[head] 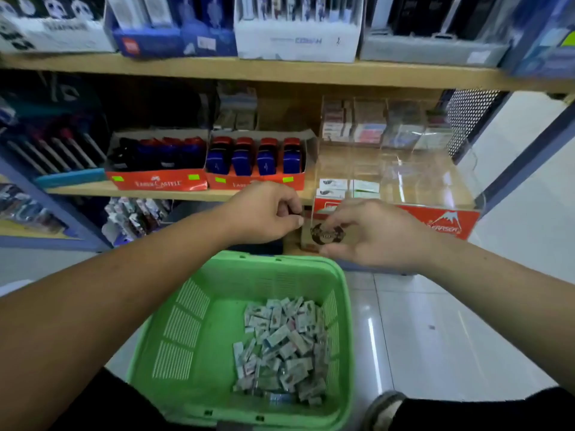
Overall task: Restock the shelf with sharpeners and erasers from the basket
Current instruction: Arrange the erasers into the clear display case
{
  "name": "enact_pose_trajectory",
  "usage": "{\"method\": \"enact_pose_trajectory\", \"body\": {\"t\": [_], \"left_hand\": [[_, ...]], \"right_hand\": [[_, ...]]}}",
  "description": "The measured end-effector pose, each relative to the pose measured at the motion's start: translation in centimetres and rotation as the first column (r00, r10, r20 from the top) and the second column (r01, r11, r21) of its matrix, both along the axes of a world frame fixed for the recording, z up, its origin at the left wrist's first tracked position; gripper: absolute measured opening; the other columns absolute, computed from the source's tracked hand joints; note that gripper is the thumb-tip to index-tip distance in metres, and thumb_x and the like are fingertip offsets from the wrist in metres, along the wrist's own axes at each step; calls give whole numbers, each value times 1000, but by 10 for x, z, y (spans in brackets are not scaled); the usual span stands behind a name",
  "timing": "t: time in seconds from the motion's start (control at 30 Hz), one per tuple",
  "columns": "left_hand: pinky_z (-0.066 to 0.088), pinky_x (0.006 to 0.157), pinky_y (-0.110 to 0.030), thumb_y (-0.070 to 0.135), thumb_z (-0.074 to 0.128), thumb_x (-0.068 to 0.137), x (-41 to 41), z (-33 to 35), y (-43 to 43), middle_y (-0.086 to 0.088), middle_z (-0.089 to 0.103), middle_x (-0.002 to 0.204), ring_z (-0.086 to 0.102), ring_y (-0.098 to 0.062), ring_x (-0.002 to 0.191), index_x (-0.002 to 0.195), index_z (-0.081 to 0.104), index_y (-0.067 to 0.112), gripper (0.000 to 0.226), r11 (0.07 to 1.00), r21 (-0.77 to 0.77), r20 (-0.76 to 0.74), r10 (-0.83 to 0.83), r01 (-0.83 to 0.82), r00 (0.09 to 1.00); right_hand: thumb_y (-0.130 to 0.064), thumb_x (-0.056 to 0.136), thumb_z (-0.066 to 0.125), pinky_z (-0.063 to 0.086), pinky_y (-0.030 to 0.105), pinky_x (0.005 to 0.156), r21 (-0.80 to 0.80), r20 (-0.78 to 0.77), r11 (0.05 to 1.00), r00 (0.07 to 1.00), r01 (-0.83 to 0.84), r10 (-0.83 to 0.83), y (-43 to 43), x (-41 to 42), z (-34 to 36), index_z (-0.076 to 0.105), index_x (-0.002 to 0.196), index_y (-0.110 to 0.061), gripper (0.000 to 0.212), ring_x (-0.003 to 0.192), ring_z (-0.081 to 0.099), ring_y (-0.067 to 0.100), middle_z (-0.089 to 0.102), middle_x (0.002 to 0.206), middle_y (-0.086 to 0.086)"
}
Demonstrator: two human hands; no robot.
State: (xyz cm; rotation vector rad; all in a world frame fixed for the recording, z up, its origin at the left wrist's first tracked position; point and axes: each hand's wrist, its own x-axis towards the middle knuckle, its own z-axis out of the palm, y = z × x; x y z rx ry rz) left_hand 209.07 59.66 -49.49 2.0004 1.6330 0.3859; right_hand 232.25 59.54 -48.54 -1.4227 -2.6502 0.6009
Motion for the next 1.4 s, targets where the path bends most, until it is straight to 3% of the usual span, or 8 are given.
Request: {"method": "enact_pose_trajectory", "body": {"t": [0.1, 0.27, 0.43, 0.57, 0.73, 0.93, 1.07, 1.4], "left_hand": [[55, 73, -30, 39, 74, 92, -9, -37, -35, 10, 69, 92, 67, -12, 84, 112, 71, 25, 25, 991, -135, -37, 7, -11, 999], [41, 82, -23, 34, 71, 94, -24, -135, -93, -4, 66, 129, 61, -21, 107, 134, 64, 16, 44, 890, -455, -165, -114, 27, 980], [49, 94, -29, 32, 75, 90, -39, -212, -134, -7, 64, 134, 62, -25, 117, 136, 63, 16, 50, 806, -587, -171, -23, -83, 985], [53, 98, -34, 28, 78, 89, -48, -243, -146, -6, 66, 130, 64, -24, 112, 137, 62, 19, 52, 782, -613, -131, 38, -111, 991], [52, 96, -32, 29, 80, 87, -54, -262, -156, -6, 66, 129, 64, -24, 111, 135, 63, 18, 52, 763, -636, -110, 53, -111, 993], [54, 99, -38, 26, 81, 85, -52, -279, -154, -7, 66, 131, 64, -24, 112, 136, 62, 19, 55, 746, -660, -100, 30, -89, 995], [52, 95, -34, 26, 80, 86, -53, -283, -146, -5, 64, 129, 62, -23, 109, 137, 62, 20, 54, 758, -645, -85, 59, -100, 995], [58, 92, -43, 43, 96, 55, -25, -306, -120, 4, 68, 124, 68, -19, 102, 129, 55, 29, 85, 772, -614, 47, 244, -165, 969]], "right_hand": [[-62, 86, 74, 53, 32, 95, -324, 118, 933, 972, -155, 202, -35, -11, -37, 69, 130, -30, 54, 110, 63, 10, 67, 119, -13], [-71, 80, 75, 48, 36, 106, -461, 342, 868, 866, -185, 366, -71, -39, -119, 47, 153, -32, 88, 134, 52, 23, 50, 153, -3], [-73, 71, 81, 31, 47, 122, -495, 389, 860, 853, -125, 348, -75, -66, -207, 32, 161, -37, 108, 152, 29, 31, 27, 169, 4], [-73, 76, 76, 10, 76, 120, -447, 544, 875, 720, -185, 430, -84, -75, -259, 5, 163, -46, 115, 160, -2, 35, -5, 175, -1], [-77, 67, 80, 14, 86, 110, -401, 628, 884, 630, -241, 457, -84, -87, -279, -8, 161, -45, 132, 158, 1, 43, -3, 174, 4], [-55, 84, 77, 29, 67, 115, -367, 510, 908, 772, -203, 379, -65, -93, -277, 35, 153, -44, 81, 147, 34, 30, 39, 159, -3], [-22, 89, 77, 46, 56, 105, -353, 438, 922, 844, -157, 311, -60, -90, -272, 60, 112, -37, 32, 120, 54, 21, 55, 119, -10], [-7, 96, 67, 57, 32, 70, -639, -9, 759, 985, 126, -170, -47, -74, -236, 65, 123, -28, 33, 88, 64, 20, 58, 117, 2]]}}
